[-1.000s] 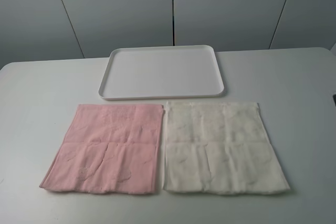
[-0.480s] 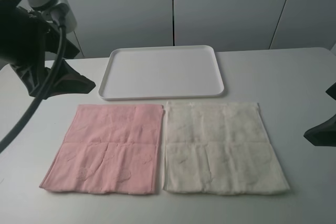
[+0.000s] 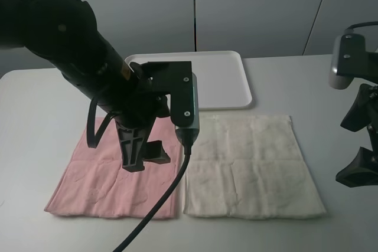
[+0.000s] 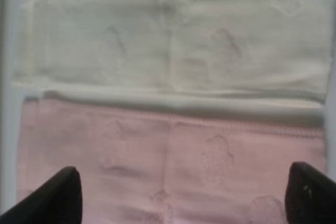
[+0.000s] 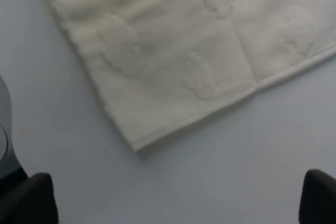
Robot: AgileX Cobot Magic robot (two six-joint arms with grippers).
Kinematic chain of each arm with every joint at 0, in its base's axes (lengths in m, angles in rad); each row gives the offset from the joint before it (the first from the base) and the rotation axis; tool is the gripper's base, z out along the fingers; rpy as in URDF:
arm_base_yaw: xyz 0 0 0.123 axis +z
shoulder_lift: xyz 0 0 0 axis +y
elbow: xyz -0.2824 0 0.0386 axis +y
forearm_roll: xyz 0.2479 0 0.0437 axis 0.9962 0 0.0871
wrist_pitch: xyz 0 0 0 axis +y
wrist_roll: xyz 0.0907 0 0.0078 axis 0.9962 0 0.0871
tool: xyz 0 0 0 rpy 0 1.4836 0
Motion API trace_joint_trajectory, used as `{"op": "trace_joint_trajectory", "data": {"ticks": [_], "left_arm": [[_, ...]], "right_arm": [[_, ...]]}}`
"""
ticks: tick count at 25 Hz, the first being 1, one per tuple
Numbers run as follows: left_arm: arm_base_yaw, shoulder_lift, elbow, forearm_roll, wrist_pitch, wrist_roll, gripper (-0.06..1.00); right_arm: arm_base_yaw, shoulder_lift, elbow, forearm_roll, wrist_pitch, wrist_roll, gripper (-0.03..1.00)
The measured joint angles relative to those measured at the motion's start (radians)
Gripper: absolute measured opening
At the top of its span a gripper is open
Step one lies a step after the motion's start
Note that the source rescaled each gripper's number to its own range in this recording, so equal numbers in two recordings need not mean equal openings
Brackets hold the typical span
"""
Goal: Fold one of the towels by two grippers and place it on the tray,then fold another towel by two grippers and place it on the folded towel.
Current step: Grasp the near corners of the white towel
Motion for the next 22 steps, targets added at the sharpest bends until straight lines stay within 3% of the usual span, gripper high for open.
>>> {"op": "trace_joint_trajectory", "data": {"ticks": [7,14,22], "left_arm": [[-0.097,0.114,-0.009,0.017,0.000,0.000,0.99],[-0.189,0.241,-0.010,0.017,-0.017,-0.030,0.99],[-0.208,0.281,-0.010,0.020,-0.036,-0.053,0.99]], "right_arm": [[0.002,0.021,0.077,-0.054,-0.113,-0.041,1.00],[0.002,0.032,0.087,-0.073,-0.158,-0.049,1.00],[0.004,0.086,0.096,-0.076,-0.162,-0.065,1.00]]}}
